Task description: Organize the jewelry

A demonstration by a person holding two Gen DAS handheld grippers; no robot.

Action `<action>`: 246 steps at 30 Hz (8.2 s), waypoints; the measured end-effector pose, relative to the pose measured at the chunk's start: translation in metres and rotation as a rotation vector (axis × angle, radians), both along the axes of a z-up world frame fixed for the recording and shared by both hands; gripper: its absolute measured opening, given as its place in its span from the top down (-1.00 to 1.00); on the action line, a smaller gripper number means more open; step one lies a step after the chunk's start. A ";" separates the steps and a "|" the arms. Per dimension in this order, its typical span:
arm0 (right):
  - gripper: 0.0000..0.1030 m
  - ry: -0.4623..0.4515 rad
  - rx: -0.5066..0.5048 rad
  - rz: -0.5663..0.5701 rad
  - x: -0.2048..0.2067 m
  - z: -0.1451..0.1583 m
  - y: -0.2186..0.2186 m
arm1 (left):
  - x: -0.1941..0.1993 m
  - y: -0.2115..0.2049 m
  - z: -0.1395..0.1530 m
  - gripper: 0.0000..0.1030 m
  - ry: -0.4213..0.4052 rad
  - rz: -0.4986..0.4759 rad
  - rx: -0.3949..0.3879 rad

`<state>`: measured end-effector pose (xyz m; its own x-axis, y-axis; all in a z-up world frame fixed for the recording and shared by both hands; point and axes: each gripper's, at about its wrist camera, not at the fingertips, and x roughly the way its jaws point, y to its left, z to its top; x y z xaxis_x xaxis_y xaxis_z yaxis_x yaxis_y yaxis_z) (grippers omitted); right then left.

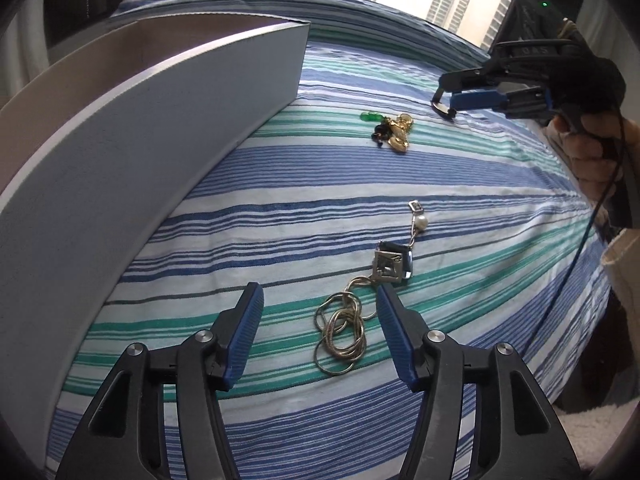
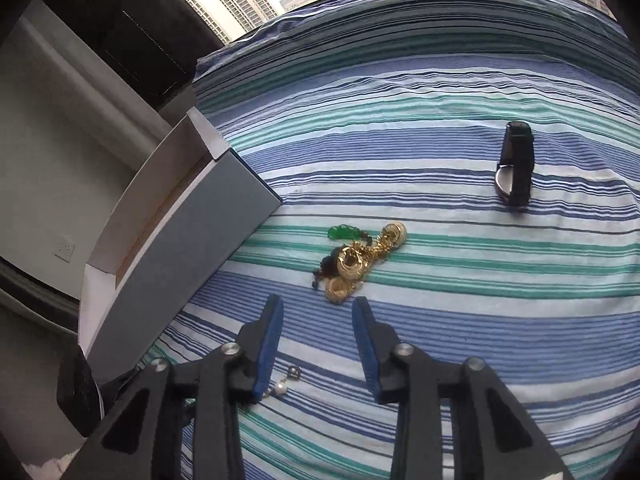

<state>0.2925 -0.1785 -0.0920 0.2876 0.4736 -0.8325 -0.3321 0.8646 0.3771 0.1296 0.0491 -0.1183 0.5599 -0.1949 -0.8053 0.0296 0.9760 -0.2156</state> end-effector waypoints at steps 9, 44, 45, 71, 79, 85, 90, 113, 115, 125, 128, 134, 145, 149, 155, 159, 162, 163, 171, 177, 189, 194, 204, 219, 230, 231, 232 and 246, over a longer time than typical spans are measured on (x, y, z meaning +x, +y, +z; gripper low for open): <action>0.30 0.167 -0.182 0.069 0.048 -0.059 0.059 | -0.012 0.017 0.000 -0.18 0.002 0.046 -0.024; 0.94 0.037 -0.143 0.097 -0.046 -0.002 0.005 | -0.022 0.019 -0.004 -0.26 0.043 0.020 0.014; 0.91 0.046 -0.148 0.093 -0.045 -0.005 0.001 | -0.021 0.018 -0.004 -0.26 0.046 0.020 0.012; 0.76 -0.069 -0.215 0.062 -0.017 -0.009 0.043 | -0.032 0.039 -0.002 -0.33 0.061 0.069 -0.002; 0.74 -0.017 -0.263 0.139 -0.095 -0.006 -0.016 | -0.014 0.003 0.000 -0.34 0.073 -0.090 -0.016; 0.22 0.030 -0.219 0.009 -0.137 -0.028 -0.065 | 0.016 -0.037 -0.006 -0.35 0.088 -0.203 0.020; 0.22 -0.013 -0.118 -0.152 -0.162 -0.015 -0.100 | 0.037 -0.057 -0.010 -0.35 0.093 -0.231 0.039; 0.22 -0.045 -0.258 0.011 -0.158 -0.046 -0.062 | 0.026 -0.043 0.031 0.42 0.017 -0.164 -0.019; 0.22 -0.037 -0.292 0.022 -0.155 -0.053 -0.055 | 0.022 -0.039 0.039 0.43 0.006 -0.147 -0.026; 0.79 -0.075 -0.255 -0.005 -0.158 -0.030 -0.056 | -0.004 -0.012 0.073 0.42 -0.025 -0.080 -0.055; 0.79 -0.106 -0.196 0.007 -0.160 -0.002 -0.055 | -0.010 0.001 0.090 0.42 -0.032 -0.059 -0.068; 0.79 -0.206 -0.111 0.089 -0.155 0.059 -0.028 | -0.028 0.038 0.136 0.42 -0.062 0.021 -0.094; 0.79 -0.336 0.027 0.336 -0.104 0.135 0.098 | -0.046 0.156 0.199 0.42 -0.145 0.290 -0.021; 0.79 -0.333 0.062 0.403 -0.079 0.138 0.159 | -0.040 0.195 0.186 0.42 -0.111 0.379 -0.012; 0.79 -0.274 0.053 0.492 -0.056 0.108 0.239 | -0.042 0.234 0.140 0.42 -0.015 0.464 -0.014; 0.79 -0.213 -0.021 0.533 -0.043 0.073 0.279 | -0.043 0.246 0.109 0.42 0.047 0.487 -0.034; 0.79 -0.155 -0.066 0.542 -0.034 0.045 0.295 | -0.043 0.248 0.092 0.42 0.084 0.498 -0.033; 0.79 -0.134 -0.074 0.538 -0.031 0.036 0.297 | -0.042 0.248 0.087 0.42 0.095 0.500 -0.031; 0.26 -0.081 -0.037 0.479 -0.027 0.028 0.279 | -0.040 0.238 0.080 -0.24 0.117 0.531 0.076; -0.20 -0.275 -0.070 0.423 -0.058 0.081 0.232 | -0.043 0.197 0.117 -0.67 -0.007 0.463 0.098; -0.45 -0.380 -0.306 0.172 -0.132 0.068 0.077 | -0.010 0.050 0.110 -0.78 -0.058 0.168 0.050; -0.45 -0.298 -0.304 0.030 -0.147 0.044 0.011 | 0.000 0.008 0.084 -0.78 -0.009 0.115 0.007; -0.45 -0.160 -0.258 -0.146 -0.166 -0.001 -0.054 | 0.001 -0.021 0.056 -0.79 0.028 0.127 0.044; -0.45 -0.193 -0.243 -0.127 -0.175 0.005 -0.042 | -0.005 -0.015 0.049 -0.84 -0.030 0.180 0.071; -0.45 -0.190 -0.233 -0.163 -0.175 0.003 -0.054 | 0.006 -0.024 0.022 -0.84 0.112 0.115 0.028; -0.45 -0.192 -0.231 -0.168 -0.175 0.004 -0.055 | 0.009 -0.026 0.021 -0.84 0.135 0.094 0.024; -0.45 -0.195 -0.228 -0.173 -0.175 0.004 -0.058 | 0.013 -0.029 0.020 -0.84 0.151 0.082 0.021; -0.45 -0.172 -0.214 -0.252 -0.178 -0.004 -0.089 | 0.142 -0.122 0.043 -0.84 0.042 -0.258 0.100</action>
